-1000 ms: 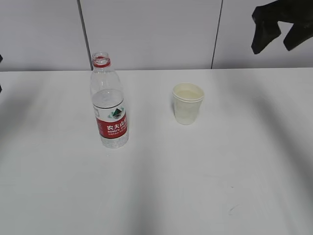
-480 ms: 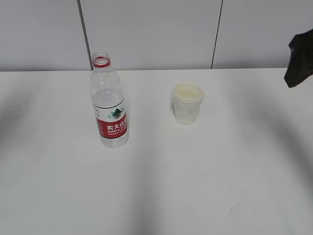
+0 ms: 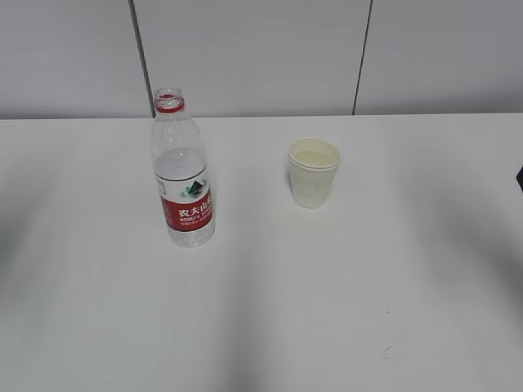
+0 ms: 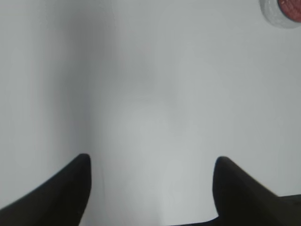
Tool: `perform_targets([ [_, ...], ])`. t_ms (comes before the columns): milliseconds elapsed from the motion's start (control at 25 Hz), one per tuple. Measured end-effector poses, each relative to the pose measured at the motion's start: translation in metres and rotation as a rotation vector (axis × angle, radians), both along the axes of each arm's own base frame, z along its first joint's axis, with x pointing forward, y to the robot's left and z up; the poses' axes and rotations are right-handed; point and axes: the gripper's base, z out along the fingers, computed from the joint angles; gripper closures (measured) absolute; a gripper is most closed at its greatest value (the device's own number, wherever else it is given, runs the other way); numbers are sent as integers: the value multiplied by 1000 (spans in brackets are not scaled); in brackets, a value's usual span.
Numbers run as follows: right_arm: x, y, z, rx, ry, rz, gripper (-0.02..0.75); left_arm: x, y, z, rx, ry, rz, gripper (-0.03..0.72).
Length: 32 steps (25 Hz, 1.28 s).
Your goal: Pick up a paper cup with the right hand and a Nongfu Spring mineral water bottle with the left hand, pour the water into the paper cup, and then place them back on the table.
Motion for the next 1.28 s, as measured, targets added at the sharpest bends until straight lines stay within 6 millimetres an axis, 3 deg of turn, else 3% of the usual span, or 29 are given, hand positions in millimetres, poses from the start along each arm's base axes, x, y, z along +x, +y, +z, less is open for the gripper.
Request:
perform_targets([
  [200, -25, -2, -7, 2, -21, -3, 150, -31, -2, -22, 0, 7, 3, 195],
  [480, -56, -4, -24, 4, -44, -4, 150, -68, -4, -38, 2, -25, 4, 195],
  [880, -97, -7, -52, 6, -60, -9, 150, -106, -7, -24, 8, -184, 2, 195],
  [1280, -132, -10, -67, 20, -119, -26, 150, -125, -10, -19, -9, -219, -3, 195],
])
